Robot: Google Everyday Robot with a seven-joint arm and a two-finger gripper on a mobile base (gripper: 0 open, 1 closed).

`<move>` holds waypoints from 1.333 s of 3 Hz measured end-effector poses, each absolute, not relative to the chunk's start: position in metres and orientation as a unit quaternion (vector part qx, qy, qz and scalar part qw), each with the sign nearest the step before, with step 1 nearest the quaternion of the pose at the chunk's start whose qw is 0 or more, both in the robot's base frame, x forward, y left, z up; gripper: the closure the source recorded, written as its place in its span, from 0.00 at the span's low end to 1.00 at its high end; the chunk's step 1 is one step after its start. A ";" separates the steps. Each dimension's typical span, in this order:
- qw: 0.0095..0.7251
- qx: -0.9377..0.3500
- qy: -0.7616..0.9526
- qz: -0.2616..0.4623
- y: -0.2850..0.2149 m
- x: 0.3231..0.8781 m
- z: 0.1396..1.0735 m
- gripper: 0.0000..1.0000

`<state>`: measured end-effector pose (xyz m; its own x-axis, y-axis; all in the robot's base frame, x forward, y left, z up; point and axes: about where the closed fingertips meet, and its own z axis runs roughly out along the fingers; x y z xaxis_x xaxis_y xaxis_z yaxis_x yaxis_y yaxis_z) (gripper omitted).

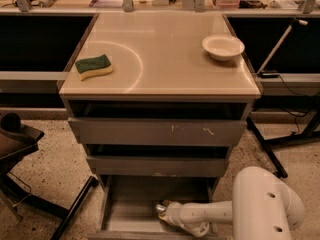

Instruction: Pick redbull can from bottom drawer and place on counter

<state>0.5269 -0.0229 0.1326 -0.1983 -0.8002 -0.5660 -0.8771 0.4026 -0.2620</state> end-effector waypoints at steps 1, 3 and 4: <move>0.329 -0.539 0.773 0.055 -0.022 0.525 0.135 1.00; 0.428 -0.509 0.747 -0.007 -0.013 0.496 0.225 1.00; 0.504 -0.459 0.729 -0.058 -0.019 0.486 0.321 1.00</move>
Offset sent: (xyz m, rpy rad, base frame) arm -0.0801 -0.0107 0.1266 -0.0021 -0.3405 -0.2255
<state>0.4861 -0.0188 0.3215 -0.0693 -0.7278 -0.6823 -0.6115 0.5714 -0.5474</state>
